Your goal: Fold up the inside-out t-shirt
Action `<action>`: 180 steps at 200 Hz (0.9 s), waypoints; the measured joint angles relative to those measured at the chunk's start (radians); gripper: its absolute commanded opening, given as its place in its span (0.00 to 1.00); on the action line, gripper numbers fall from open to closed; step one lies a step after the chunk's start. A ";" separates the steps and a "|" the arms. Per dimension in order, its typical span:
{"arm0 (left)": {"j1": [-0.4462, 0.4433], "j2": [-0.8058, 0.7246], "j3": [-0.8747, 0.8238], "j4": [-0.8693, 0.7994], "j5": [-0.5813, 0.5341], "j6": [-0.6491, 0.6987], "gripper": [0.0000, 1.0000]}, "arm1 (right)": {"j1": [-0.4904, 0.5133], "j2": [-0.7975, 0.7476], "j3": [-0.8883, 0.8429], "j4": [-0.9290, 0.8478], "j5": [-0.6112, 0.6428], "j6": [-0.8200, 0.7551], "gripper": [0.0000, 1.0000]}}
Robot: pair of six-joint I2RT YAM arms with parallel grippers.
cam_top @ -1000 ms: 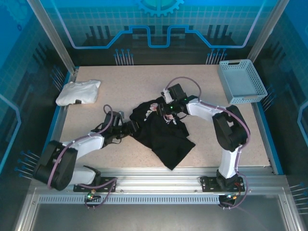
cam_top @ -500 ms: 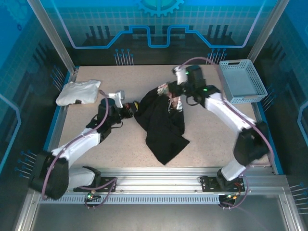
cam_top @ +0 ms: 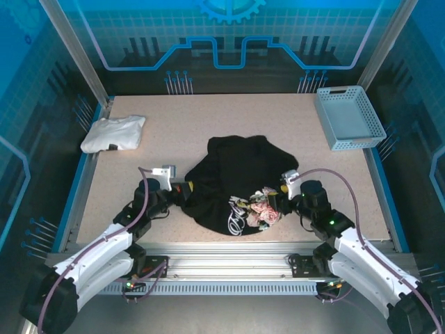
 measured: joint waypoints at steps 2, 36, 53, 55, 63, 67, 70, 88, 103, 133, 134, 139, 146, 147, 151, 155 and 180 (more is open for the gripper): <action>0.000 0.000 0.000 -0.010 -0.003 0.000 0.00 | 0.001 0.000 0.000 0.000 0.000 0.004 0.63; 0.000 0.003 0.000 -0.072 -0.013 0.000 0.00 | 0.018 0.182 0.100 0.079 0.005 0.040 0.65; 0.000 0.010 0.000 -0.087 -0.019 0.000 0.01 | 0.037 0.360 0.214 0.105 -0.002 0.042 0.66; 0.000 0.011 0.000 -0.089 -0.021 0.000 0.01 | 0.040 0.391 0.233 0.108 -0.003 0.042 0.66; 0.000 0.011 0.000 -0.097 -0.027 -0.001 0.00 | 0.049 0.480 0.296 0.112 -0.011 0.042 0.67; 0.000 0.011 0.000 -0.100 -0.032 -0.001 0.01 | 0.051 0.518 0.325 0.113 -0.012 0.041 0.67; 0.000 0.011 0.000 -0.103 -0.032 -0.001 0.00 | 0.055 0.550 0.349 0.112 -0.016 0.039 0.67; 0.000 0.011 0.000 -0.114 -0.044 0.000 0.00 | 0.068 0.720 0.489 0.116 -0.031 0.039 0.68; 0.000 0.011 0.001 -0.119 -0.051 0.000 0.00 | 0.091 0.861 0.610 0.115 -0.047 0.043 0.70; 0.000 0.011 0.001 -0.119 -0.059 -0.001 0.00 | 0.161 1.094 0.793 0.109 -0.043 0.080 0.63; 0.000 0.011 0.001 -0.119 -0.059 -0.001 0.00 | 0.163 1.099 0.796 0.108 -0.043 0.080 0.62; 0.000 0.011 0.001 -0.119 -0.062 0.000 0.00 | 0.173 1.128 0.815 0.102 -0.042 0.092 0.55; 0.000 0.011 0.001 -0.119 -0.064 -0.001 0.00 | 0.183 1.160 0.834 0.087 -0.035 0.104 0.41; 0.000 0.011 0.001 -0.119 -0.066 -0.001 0.00 | 0.185 1.165 0.838 0.085 -0.033 0.101 0.39; 0.000 0.011 0.001 -0.119 -0.066 -0.001 0.00 | 0.188 1.180 0.846 0.076 -0.028 0.107 0.32; 0.000 0.011 0.002 -0.119 -0.067 -0.001 0.00 | 0.191 1.190 0.853 0.069 -0.022 0.107 0.26; 0.000 0.008 0.016 -0.146 -0.087 -0.006 0.00 | 0.177 1.183 0.843 0.035 0.004 0.126 0.11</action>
